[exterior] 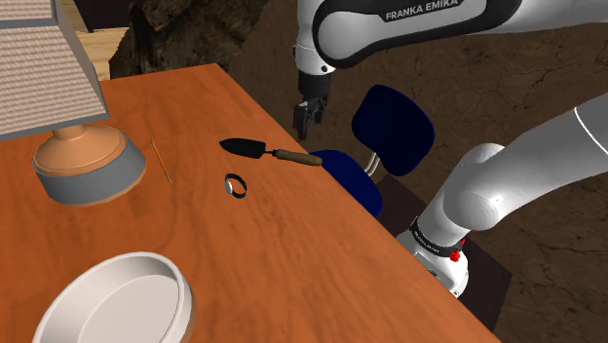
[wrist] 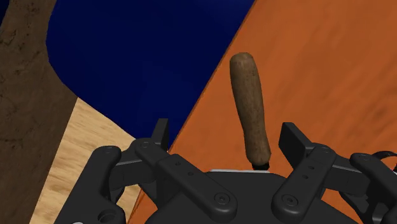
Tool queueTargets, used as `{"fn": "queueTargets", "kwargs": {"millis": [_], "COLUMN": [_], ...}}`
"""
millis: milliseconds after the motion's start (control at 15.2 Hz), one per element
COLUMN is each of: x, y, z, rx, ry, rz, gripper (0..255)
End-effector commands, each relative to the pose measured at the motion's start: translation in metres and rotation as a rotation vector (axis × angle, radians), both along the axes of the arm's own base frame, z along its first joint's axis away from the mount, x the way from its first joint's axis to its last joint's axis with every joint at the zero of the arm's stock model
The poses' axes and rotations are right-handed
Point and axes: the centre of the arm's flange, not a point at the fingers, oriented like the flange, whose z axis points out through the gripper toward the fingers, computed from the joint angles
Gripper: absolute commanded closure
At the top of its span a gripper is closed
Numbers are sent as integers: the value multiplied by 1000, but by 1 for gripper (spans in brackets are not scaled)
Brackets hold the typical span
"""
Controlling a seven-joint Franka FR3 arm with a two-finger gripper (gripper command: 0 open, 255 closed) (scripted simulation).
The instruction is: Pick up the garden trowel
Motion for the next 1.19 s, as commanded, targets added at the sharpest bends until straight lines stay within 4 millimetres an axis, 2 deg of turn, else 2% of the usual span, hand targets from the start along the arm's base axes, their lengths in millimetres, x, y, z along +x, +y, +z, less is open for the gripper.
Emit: {"fn": "queueTargets", "kwargs": {"millis": [0, 396, 858, 990, 1056, 1122], "x": [15, 51, 51, 51, 51, 51], "y": [20, 72, 72, 72, 72, 72], "z": [-11, -39, -76, -79, -79, -79], "rx": [9, 29, 29, 29, 29, 29], "ry": [-10, -34, -34, -34, -34, -34], "rz": [14, 51, 51, 51, 51, 51], "gripper": [0, 0, 0, 0, 255, 255]}}
